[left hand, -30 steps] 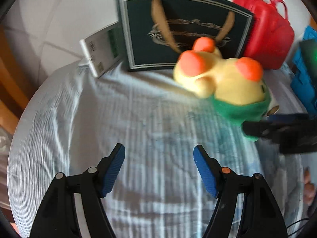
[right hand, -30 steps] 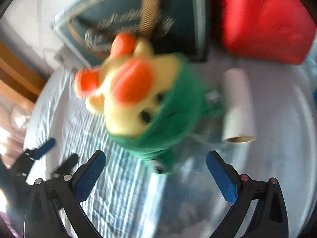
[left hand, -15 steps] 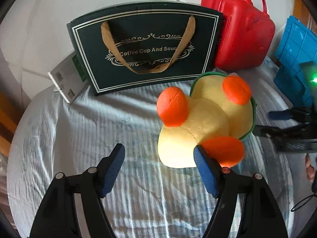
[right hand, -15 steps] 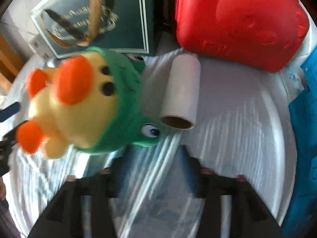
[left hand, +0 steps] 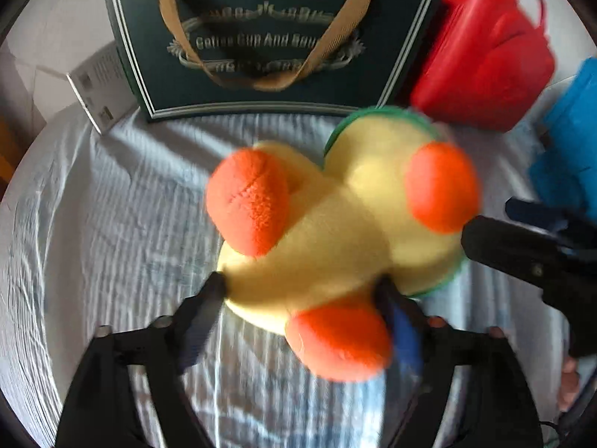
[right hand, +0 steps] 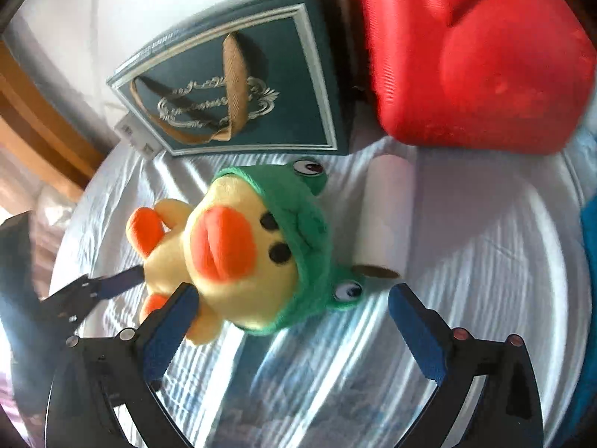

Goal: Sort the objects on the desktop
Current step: 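Grasp the yellow duck plush in the green frog hood with both tools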

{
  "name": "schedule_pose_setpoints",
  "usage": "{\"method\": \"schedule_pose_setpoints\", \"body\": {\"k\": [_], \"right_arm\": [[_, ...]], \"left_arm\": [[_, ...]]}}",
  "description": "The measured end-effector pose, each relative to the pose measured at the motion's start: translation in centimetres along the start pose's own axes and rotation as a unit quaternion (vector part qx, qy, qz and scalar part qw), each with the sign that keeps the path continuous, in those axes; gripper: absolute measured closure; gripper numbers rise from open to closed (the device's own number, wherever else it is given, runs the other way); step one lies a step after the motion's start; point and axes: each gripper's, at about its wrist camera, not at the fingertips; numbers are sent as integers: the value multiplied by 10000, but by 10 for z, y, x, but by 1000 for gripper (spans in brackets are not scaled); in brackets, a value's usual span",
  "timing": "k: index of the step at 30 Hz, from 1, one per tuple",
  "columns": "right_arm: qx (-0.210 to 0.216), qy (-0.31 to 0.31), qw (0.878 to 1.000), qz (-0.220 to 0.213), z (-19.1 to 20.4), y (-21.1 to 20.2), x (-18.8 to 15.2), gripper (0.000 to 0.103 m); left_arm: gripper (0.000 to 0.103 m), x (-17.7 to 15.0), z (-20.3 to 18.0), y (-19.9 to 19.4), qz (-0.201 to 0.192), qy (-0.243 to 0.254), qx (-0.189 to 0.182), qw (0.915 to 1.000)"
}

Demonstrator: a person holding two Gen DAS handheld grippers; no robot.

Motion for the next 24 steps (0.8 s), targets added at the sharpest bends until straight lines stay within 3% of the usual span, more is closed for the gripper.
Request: {"method": "schedule_pose_setpoints", "body": {"k": [7,9,10,11,13,18,24], "right_arm": [[279,-145,9984,471,14,55,3,0],[303,-127,9988,365,16,51,-1,7],[278,-170,9989,330,18,47,-3,17],[227,-255,9990,295,22,41,-6,24],[247,-253,9989,295,22,33,-10,27],[533,-109,9985,-43,23,-19,-22,28],[532,-302,9953,-752,38,-115,-41,28]], "left_arm": [[3,-4,8,12,55,40,48,10000],[16,-6,8,15,66,14,-117,9999],[20,-6,7,12,47,35,-90,9999],[23,-6,5,8,23,92,-23,10000],[25,-8,2,-4,-34,132,-1,9999],[25,-14,-13,-64,-590,428,182,9972],[25,-20,-38,-155,-1261,583,286,9899]]}}
Point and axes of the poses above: each gripper's, at about its wrist camera, not at the fingertips, and y roughly the way its jaws point, z to its left, x to its top, and after that the axes turned 12 degrees about y, right-handed
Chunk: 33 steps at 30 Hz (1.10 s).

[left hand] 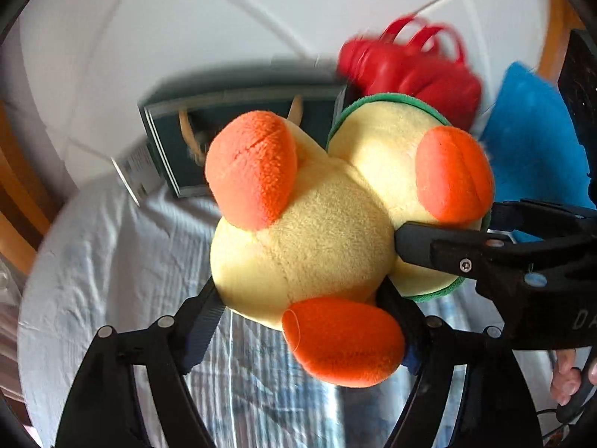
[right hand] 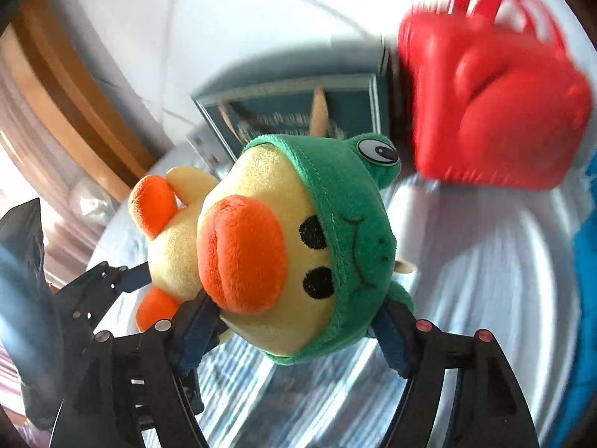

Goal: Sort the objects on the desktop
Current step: 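Grasp the yellow duck plush in the green frog hood with both tools, then carry the duck plush with both tools over the blue bin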

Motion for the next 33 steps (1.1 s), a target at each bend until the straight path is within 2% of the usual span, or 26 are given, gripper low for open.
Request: {"method": "schedule_pose_setpoints", "body": {"k": [6,11,16,21,25,29,33], "right_arm": [[-69,-57,9966,-825,12,-114,-18,27],[-282,75,9889,-1459,6,-203,-43,26],[-585,276,9769,-2036,-28,-291,-65,26],[-949,562,9606,-2552,-85,-371,-83,26],[-1245,821,9486,-2793,-148,-427,-96,25],[-1367,1137,9404,-2898,-212,-457,-102,24],[-1400,1499,9343,-2915,-275,-477,-107,22]], "left_arm": [[25,22,-42,-96,-792,313,16,9964],[25,40,-106,-164,-1357,677,-102,9884],[25,53,-191,-208,-1845,1069,-342,9764],[25,84,-290,-244,-2233,1485,-712,9607],[25,103,-371,-253,-2322,1708,-1039,9519],[25,123,-445,-252,-2284,1918,-1174,9472],[24,139,-514,-245,-2141,2121,-1157,9465]]}}
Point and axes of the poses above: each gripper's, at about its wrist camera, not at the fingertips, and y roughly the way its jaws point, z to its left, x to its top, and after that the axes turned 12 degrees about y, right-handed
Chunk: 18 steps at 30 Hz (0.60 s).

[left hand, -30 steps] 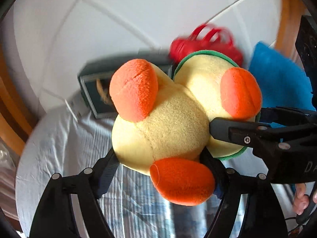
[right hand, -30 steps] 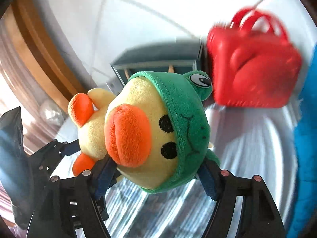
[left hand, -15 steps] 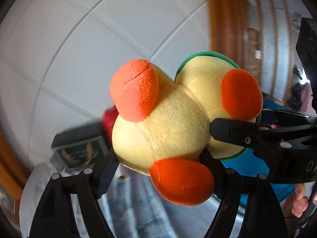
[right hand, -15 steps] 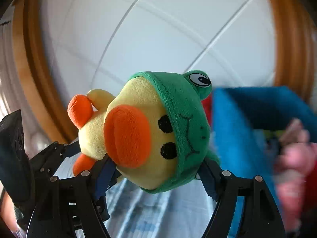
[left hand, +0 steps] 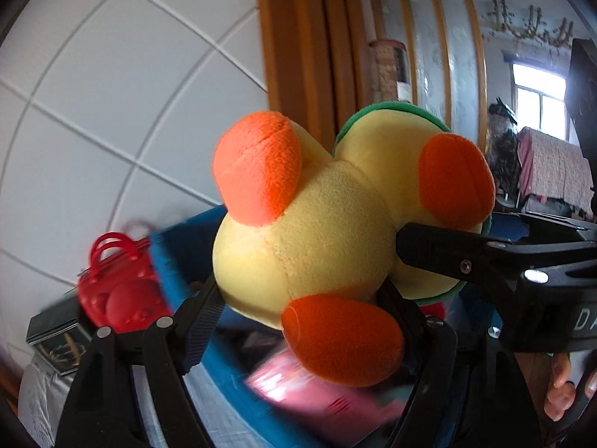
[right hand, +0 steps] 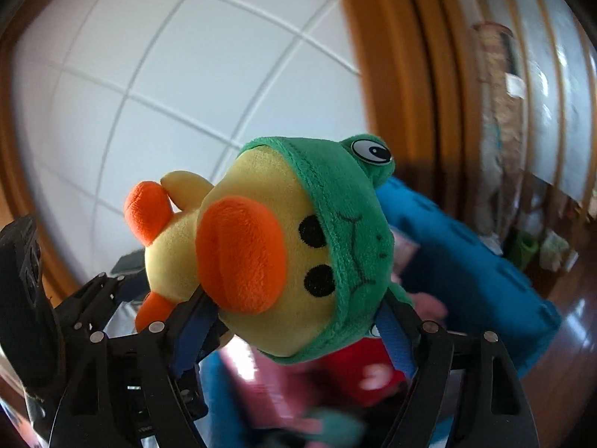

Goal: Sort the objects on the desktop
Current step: 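Carry the duck plush with both tools over the blue bin, then open both tools to drop the duck plush into the bin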

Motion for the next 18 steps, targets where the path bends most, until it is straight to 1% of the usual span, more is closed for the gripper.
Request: {"method": "schedule_pose_setpoints", "body": {"k": [2,3,5,6,8,10,12,14,16,18], "right_arm": [[-71,145,9999,41,-22,6,5,18],[-90,243,9996,62,-36,9,7,18],[-149,465,9987,120,-66,9,7,17],[-175,542,9983,143,-77,10,7,17],[-213,658,9974,193,-96,16,10,17],[-229,699,9969,267,-110,20,11,17],[-244,714,9967,311,-115,23,10,17],[-233,720,9966,331,-120,27,11,17],[-239,694,9968,332,-121,28,14,16],[-263,638,9971,321,-112,23,11,15]], "left_arm": [[24,5,-15,14,120,77,24,9999],[24,12,-26,22,178,139,90,9997],[24,19,-45,36,271,278,364,9986],[24,21,-51,41,322,334,433,9980],[24,21,-57,46,431,316,379,9979],[24,21,-61,52,506,331,421,9973],[24,15,-59,51,559,333,462,9968],[24,15,-57,53,582,300,452,9968],[24,12,-54,47,546,257,481,9970],[24,13,-56,44,518,248,534,9969]]}}
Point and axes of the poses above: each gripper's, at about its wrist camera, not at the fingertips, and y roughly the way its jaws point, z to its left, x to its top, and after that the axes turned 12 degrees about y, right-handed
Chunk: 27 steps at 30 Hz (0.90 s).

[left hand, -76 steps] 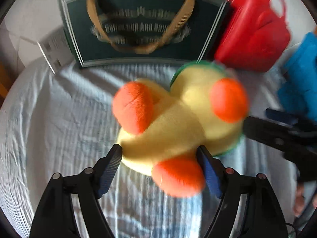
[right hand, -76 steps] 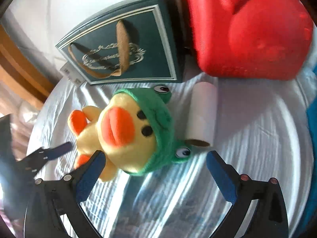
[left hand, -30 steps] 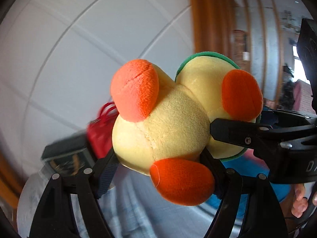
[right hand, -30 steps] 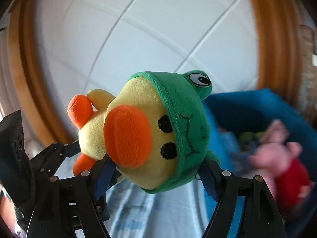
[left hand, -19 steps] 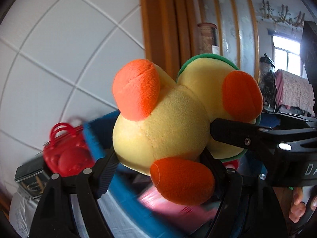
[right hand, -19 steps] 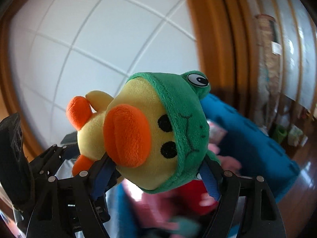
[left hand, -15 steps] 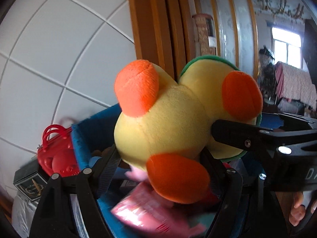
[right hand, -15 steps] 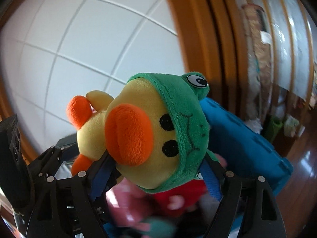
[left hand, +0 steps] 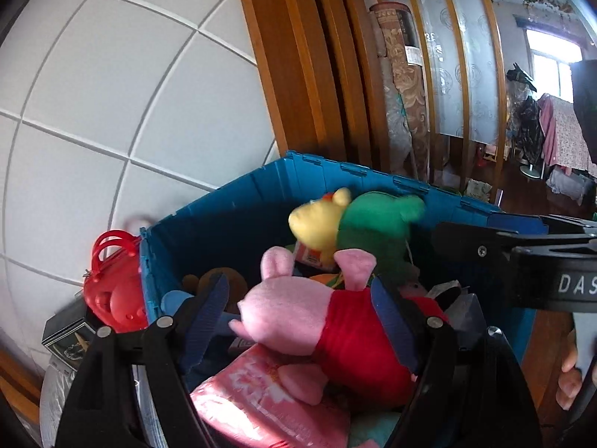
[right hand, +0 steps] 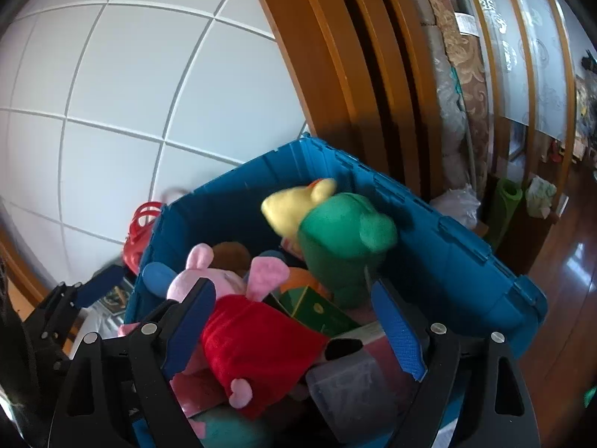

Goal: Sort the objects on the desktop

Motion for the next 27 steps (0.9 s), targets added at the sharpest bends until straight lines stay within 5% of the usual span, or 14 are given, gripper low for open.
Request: {"method": "schedule_pose_setpoints", "body": {"k": [3,16,23,27], "right_arm": [[5,-163,9998,-106,12,-4,-4,0],[-21,-726,9958,-565,113,-24,-39,0],[-508,-502,9963,-473,104,-16,-58,0],[-760,-601,9933,-622,96,-29,-78,0]], "left_arm": [[24,-7,14,-9,-80,-143,48,9999],[24,-69,103,-61,-257,-814,414,9955],[24,-123,149,-74,-10,-1071,417,9934],[24,-135,143,-88,-88,-1004,465,9938]]}}
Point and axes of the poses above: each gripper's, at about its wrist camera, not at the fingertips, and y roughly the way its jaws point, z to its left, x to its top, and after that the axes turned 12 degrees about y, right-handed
